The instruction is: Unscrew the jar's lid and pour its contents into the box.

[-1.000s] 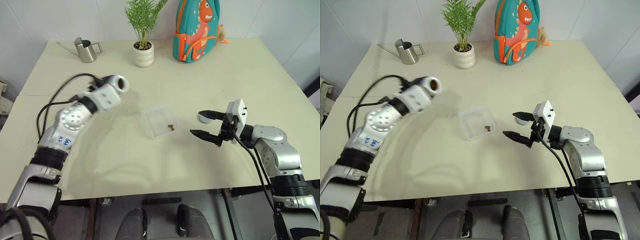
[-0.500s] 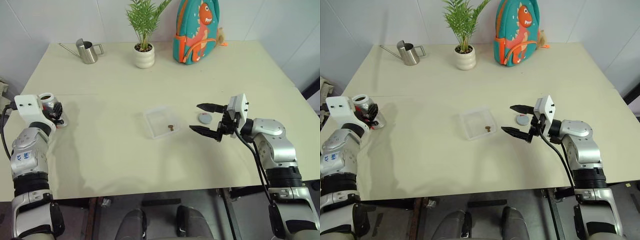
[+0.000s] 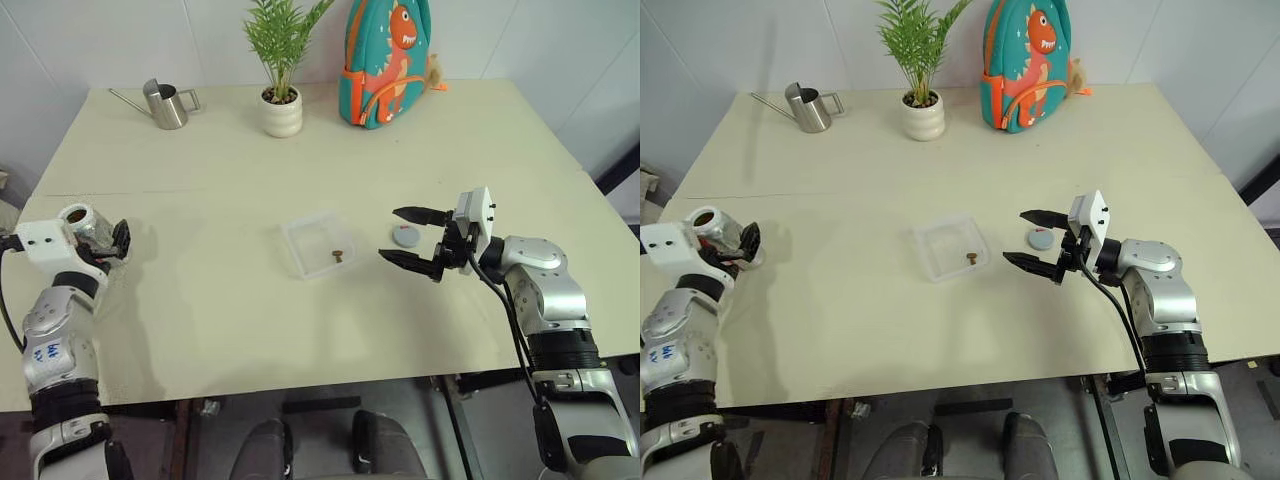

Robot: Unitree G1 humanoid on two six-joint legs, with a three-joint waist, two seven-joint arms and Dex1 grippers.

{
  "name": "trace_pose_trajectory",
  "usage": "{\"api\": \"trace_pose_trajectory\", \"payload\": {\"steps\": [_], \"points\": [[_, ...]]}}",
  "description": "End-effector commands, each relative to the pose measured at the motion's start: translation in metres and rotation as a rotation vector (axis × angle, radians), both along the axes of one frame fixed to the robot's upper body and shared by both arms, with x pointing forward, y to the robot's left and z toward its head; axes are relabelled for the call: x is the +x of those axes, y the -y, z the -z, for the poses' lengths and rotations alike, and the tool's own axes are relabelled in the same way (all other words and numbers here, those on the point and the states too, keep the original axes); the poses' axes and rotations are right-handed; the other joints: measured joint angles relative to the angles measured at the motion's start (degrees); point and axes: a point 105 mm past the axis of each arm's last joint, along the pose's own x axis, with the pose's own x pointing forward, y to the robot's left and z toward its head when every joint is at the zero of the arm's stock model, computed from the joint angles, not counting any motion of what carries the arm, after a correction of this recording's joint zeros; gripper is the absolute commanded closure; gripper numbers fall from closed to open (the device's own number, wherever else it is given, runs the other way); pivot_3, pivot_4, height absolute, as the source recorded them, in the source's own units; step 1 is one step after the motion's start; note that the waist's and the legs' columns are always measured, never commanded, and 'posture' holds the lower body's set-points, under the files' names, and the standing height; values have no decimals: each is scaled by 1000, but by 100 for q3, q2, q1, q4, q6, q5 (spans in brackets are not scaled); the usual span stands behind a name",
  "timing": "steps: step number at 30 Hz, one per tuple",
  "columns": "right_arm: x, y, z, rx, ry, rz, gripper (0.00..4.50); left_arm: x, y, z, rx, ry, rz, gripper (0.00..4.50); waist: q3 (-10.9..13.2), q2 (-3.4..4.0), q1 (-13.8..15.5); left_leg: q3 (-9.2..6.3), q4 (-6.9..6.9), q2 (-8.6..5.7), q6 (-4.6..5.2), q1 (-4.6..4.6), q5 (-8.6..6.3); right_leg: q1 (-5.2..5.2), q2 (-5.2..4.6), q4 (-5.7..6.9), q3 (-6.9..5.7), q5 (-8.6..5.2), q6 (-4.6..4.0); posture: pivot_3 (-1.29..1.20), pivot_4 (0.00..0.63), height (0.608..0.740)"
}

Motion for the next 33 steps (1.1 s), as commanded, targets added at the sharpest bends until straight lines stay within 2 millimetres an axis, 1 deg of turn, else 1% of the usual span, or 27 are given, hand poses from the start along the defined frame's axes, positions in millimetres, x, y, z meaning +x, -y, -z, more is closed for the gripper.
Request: {"api": "trace_pose_trajectory", "payload": {"steps": [1,4,6,8,11,13,14,16,17,18,19,21,22,23,24,25,26,28,30,33], "points": [[-4,-3,-17,20,65,-21,0,-21,-8,-25,86,25,26,41,0,0,-9,3,-5,2,-1,2,-1,-1,0,-2,0,0,0,0,150,740],[-6,-2,-14,20,58,-22,0,-39,-8,-26,125,-1,64,41,0,0,-22,16,-28,3,-2,13,-2,-4,-4,-9,0,0,-1,0,150,740],[-7,-1,-14,29,47,-23,0,-54,-9,-20,153,-51,84,41,0,0,-20,22,-48,3,-1,22,-2,-4,-6,-18,0,0,-2,0,150,740],[-8,0,-13,31,41,-23,0,-68,-4,-10,194,-121,149,41,0,0,-22,23,-59,5,-4,22,-4,-5,-6,-28,-1,1,-5,0,150,740],[-8,1,-17,49,41,-21,0,-88,-4,15,295,-255,215,41,0,1,-24,34,-69,7,-6,26,-10,-10,-5,-37,-2,-1,-9,0,150,740],[-7,1,-20,51,39,-27,0,-96,1,22,344,-297,278,41,0,0,-22,38,-70,10,-5,27,-14,-12,-4,-39,-2,-2,-13,0,150,740],[-7,1,-21,44,39,-33,0,-97,6,19,359,-284,309,41,0,1,-8,38,-70,13,-5,27,-20,-12,-4,-40,-4,-3,-18,0,150,740],[-6,0,-22,26,40,-40,0,-93,31,6,421,-238,431,41,0,1,27,37,-69,13,-5,27,-28,-15,-7,-46,-4,-3,-24,0,150,740],[-5,1,-23,18,40,-42,0,-90,43,1,447,-214,483,41,0,1,38,36,-69,14,-21,26,-37,-15,-9,-59,-4,-2,-26,0,150,740],[-3,2,-23,13,40,-42,0,-88,51,-2,463,-201,514,41,0,1,38,35,-68,14,-29,26,-43,-14,-12,-65,-5,1,-31,0,150,740],[-3,2,-24,4,44,-45,0,-85,71,-12,481,-146,609,41,0,1,33,36,-68,14,-29,26,-43,-13,-14,-68,-5,4,-35,0,150,740],[-3,0,-24,-14,53,-52,0,-78,101,-27,526,-67,743,41,0,1,42,37,-68,14,-30,27,-42,-12,-13,-69,-5,8,-38,0,150,740],[-2,1,-24,-24,59,-49,0,-74,113,-30,539,-62,807,41,0,1,31,36,-67,14,-30,26,-40,-10,-12,-67,-8,8,-38,0,150,740],[-2,1,-24,-35,64,-44,0,-72,121,-30,563,-69,862,41,0,2,20,37,-67,15,-30,25,-38,-11,-8,-64,-8,10,-38,0,150,740],[-2,3,-24,-45,71,-37,0,-71,128,-28,591,-88,923,41,0,2,13,42,-68,16,-7,25,-23,-10,-5,-48,-7,11,-38,0,150,740],[0,5,-25,-50,78,-22,0,-71,134,-25,653,-108,979,41,-1,4,-2,47,-69,16,-5,25,-22,-12,-1,-49,-8,11,-38,0,150,740],[1,9,-25,-49,80,-8,0,-69,137,-24,678,-112,1006,41,-2,7,-32,54,-71,17,-6,25,-23,-14,2,-52,-8,11,-37,0,150,740],[3,14,-26,-48,80,12,0,-64,140,-26,672,-104,1025,41,-1,8,-87,74,-75,21,-2,27,-26,-17,7,-57,-7,11,-37,0,150,740],[6,22,-29,-25,86,63,0,-55,144,-33,689,-53,1028,41,-1,8,-118,95,-75,25,1,27,-27,-17,11,-63,-11,11,-37,0,150,740],[0,24,-28,0,86,94,0,-47,147,-43,675,-10,1040,41,-1,8,-118,124,-73,28,3,24,-27,-18,12,-63,-12,12,-36,0,150,740]]}}
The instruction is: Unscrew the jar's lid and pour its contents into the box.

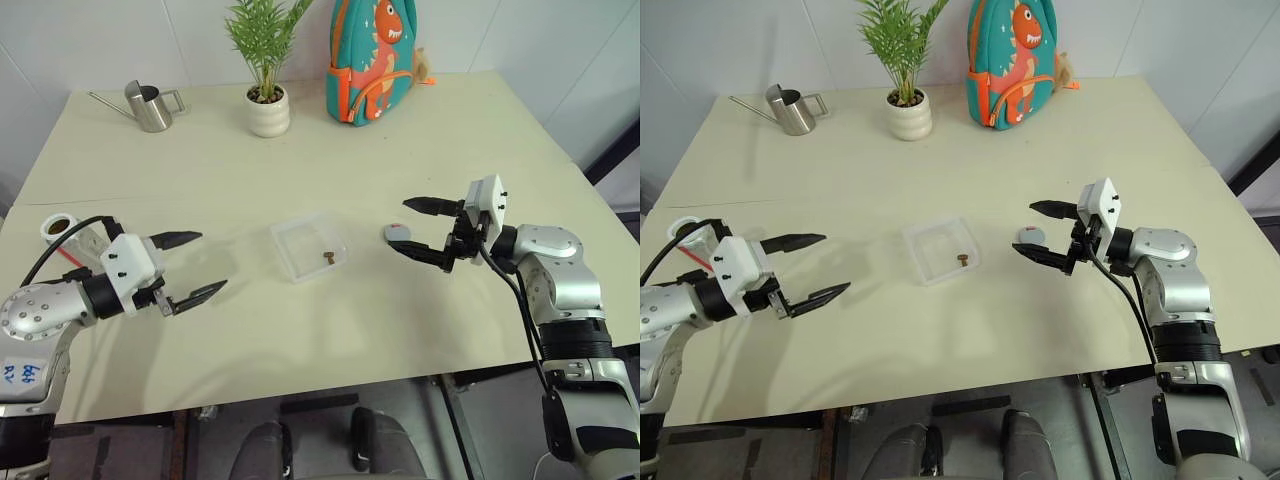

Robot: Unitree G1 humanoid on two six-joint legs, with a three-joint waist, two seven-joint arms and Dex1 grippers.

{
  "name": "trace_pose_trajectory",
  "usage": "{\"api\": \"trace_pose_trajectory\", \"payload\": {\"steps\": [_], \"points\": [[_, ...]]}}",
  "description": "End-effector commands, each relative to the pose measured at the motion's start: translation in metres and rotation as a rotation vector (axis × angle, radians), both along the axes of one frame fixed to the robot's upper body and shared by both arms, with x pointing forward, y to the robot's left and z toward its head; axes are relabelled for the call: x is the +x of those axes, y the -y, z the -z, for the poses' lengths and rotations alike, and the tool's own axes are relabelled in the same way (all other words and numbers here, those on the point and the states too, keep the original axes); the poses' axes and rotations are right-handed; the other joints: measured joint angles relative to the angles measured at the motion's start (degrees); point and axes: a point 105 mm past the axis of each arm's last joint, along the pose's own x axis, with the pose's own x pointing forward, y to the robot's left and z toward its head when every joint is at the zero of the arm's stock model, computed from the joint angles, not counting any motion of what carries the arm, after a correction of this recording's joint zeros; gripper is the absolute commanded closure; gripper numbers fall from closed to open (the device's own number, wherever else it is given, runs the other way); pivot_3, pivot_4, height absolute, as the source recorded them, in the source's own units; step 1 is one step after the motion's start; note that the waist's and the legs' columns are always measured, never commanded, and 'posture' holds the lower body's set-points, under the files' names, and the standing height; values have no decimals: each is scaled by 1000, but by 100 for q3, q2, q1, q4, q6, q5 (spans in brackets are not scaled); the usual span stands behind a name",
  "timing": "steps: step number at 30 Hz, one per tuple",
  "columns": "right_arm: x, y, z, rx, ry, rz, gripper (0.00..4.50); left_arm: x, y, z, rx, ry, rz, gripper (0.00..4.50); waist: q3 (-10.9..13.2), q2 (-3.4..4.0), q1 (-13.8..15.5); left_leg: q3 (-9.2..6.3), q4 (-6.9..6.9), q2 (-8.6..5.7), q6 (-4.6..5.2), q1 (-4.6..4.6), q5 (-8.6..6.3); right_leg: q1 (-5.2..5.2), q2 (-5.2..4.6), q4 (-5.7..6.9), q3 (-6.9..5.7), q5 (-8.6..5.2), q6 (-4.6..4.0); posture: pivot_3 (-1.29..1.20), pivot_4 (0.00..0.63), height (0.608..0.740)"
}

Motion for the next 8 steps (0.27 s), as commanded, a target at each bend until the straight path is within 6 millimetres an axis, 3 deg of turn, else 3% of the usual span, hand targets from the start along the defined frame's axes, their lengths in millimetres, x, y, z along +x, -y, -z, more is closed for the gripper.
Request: {"api": "trace_pose_trajectory", "payload": {"steps": [1,8], "points": [[-9,7,-12,39,43,27,0,5,3,-15,-26,56,21,41,0,0,5,1,-1,2,0,-1,0,0,0,-2,0,0,0,0,150,740],[-15,8,-9,42,19,27,0,2,11,-27,-103,50,41,41,0,0,-5,11,3,3,4,3,-2,0,0,-2,5,3,6,0,150,740]]}}
